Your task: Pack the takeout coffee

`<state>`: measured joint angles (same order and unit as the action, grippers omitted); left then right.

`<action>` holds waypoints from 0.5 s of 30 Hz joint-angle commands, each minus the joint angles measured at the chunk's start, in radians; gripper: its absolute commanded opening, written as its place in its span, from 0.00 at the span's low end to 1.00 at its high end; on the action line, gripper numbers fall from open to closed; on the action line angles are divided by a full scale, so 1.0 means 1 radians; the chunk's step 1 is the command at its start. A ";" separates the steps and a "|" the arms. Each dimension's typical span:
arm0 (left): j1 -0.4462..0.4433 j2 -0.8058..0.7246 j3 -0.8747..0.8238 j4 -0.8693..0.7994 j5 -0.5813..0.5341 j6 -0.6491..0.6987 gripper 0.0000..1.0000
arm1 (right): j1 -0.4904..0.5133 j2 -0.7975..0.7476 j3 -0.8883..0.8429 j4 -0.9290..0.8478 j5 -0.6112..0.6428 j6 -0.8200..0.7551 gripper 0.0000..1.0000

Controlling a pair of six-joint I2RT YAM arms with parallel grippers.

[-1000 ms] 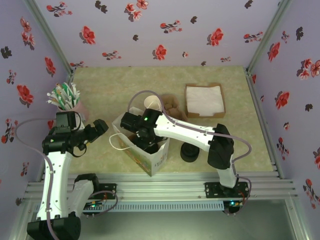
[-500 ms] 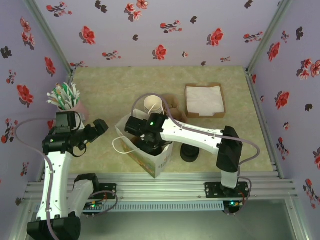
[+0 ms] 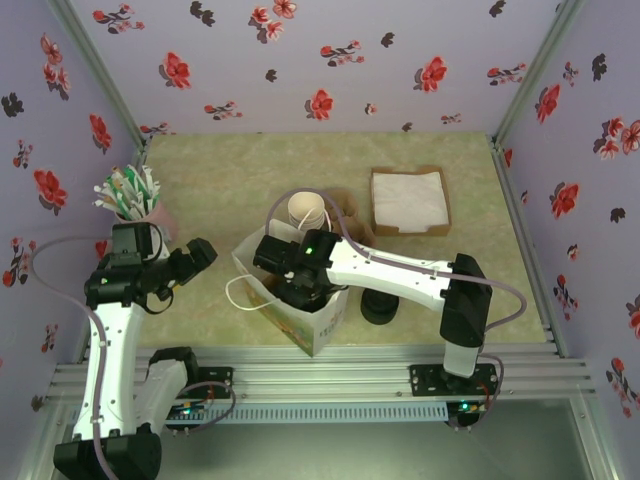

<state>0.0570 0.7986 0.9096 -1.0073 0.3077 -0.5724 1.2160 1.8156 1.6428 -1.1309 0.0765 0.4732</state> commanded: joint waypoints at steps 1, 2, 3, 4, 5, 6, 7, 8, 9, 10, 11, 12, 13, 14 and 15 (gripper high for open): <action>-0.008 0.003 -0.002 -0.003 0.006 0.015 0.99 | 0.012 -0.025 -0.014 -0.026 0.025 0.012 0.78; -0.007 0.002 -0.002 -0.002 0.006 0.015 0.99 | 0.011 -0.025 -0.014 -0.030 0.023 0.015 0.78; -0.008 0.001 -0.002 -0.003 0.006 0.015 0.99 | 0.012 -0.024 -0.012 -0.032 0.024 0.014 0.78; -0.008 0.002 -0.001 -0.003 0.006 0.015 0.99 | 0.014 -0.027 -0.012 -0.035 0.024 0.016 0.78; -0.008 0.002 -0.002 -0.003 0.007 0.015 0.99 | 0.013 -0.026 -0.011 -0.036 0.023 0.016 0.78; -0.008 0.002 -0.002 -0.003 0.007 0.015 0.99 | 0.013 -0.028 -0.010 -0.038 0.023 0.016 0.78; -0.007 0.002 -0.001 -0.004 0.006 0.014 0.99 | 0.013 -0.028 -0.009 -0.041 0.022 0.018 0.78; -0.008 0.002 -0.001 -0.003 0.006 0.015 0.99 | 0.014 -0.028 -0.009 -0.043 0.021 0.017 0.79; -0.008 0.002 -0.001 -0.003 0.006 0.015 0.99 | 0.015 -0.028 -0.010 -0.045 0.021 0.018 0.79; -0.008 0.002 -0.001 -0.003 0.005 0.015 0.99 | 0.014 -0.029 -0.009 -0.044 0.021 0.019 0.79; -0.008 0.003 0.000 -0.002 0.004 0.015 0.99 | 0.015 -0.031 -0.009 -0.046 0.020 0.020 0.79; -0.008 0.002 -0.001 -0.002 0.005 0.014 0.99 | 0.016 -0.033 -0.009 -0.046 0.018 0.021 0.79; -0.008 0.002 0.000 -0.004 0.004 0.014 0.99 | 0.016 -0.033 -0.009 -0.046 0.017 0.020 0.79; -0.008 0.002 0.000 -0.002 0.005 0.015 0.99 | 0.016 -0.036 -0.008 -0.047 0.016 0.022 0.79; -0.007 0.001 0.000 -0.003 0.005 0.014 0.99 | 0.016 -0.035 -0.006 -0.050 0.016 0.023 0.79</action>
<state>0.0551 0.7994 0.9096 -1.0069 0.3077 -0.5724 1.2228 1.8156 1.6428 -1.1374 0.0788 0.4767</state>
